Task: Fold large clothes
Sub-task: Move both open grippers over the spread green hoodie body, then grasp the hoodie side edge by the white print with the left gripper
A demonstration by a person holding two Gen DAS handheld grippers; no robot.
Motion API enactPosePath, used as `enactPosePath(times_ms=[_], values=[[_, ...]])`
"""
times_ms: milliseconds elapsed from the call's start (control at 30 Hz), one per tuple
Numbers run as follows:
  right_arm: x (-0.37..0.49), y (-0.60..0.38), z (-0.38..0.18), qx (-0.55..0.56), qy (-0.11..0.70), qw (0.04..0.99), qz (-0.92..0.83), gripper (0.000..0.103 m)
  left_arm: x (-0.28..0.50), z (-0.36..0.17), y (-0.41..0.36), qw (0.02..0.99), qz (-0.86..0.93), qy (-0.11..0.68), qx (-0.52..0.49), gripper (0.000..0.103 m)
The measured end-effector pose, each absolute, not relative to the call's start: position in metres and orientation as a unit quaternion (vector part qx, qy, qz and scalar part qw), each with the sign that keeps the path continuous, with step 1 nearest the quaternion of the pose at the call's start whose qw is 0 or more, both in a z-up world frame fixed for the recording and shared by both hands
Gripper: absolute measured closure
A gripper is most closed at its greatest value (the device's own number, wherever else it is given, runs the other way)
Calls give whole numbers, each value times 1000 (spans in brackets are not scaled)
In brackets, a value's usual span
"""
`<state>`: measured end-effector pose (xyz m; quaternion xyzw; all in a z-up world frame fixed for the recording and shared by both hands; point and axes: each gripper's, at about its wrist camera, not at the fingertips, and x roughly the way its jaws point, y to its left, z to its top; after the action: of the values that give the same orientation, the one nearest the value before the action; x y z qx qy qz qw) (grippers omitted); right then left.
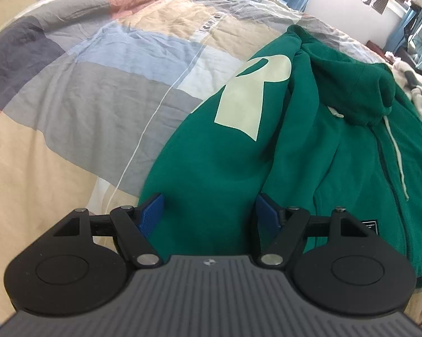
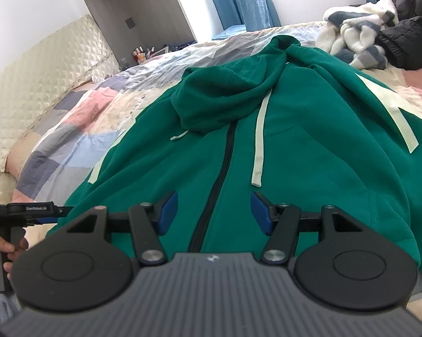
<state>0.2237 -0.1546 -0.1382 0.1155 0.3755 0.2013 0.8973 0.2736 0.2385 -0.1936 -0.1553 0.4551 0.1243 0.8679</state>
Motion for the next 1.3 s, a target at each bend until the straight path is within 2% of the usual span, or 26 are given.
enactPosePath(times_ms=[267,400,633,800,900,1000,1300], values=[[229,-155,-146,122,393,890,199,43,279,-196,227,873,127,451,-135,27],[231,-155,-150,125,399,887,195,43,283,-204,242,855,100,459,-220,29],[234,-159,-156,134,411,881,193,43,282,-215,256,837,99,459,-282,47],[236,-158,-160,135,417,878,191,43,282,-218,259,834,94,456,-297,69],[237,-157,-161,133,420,878,188,43,282,-219,264,832,87,451,-312,80],[238,-158,-163,130,423,878,182,43,280,-220,267,830,81,445,-327,85],[241,-152,-170,112,434,879,165,43,273,-221,281,819,66,424,-381,91]])
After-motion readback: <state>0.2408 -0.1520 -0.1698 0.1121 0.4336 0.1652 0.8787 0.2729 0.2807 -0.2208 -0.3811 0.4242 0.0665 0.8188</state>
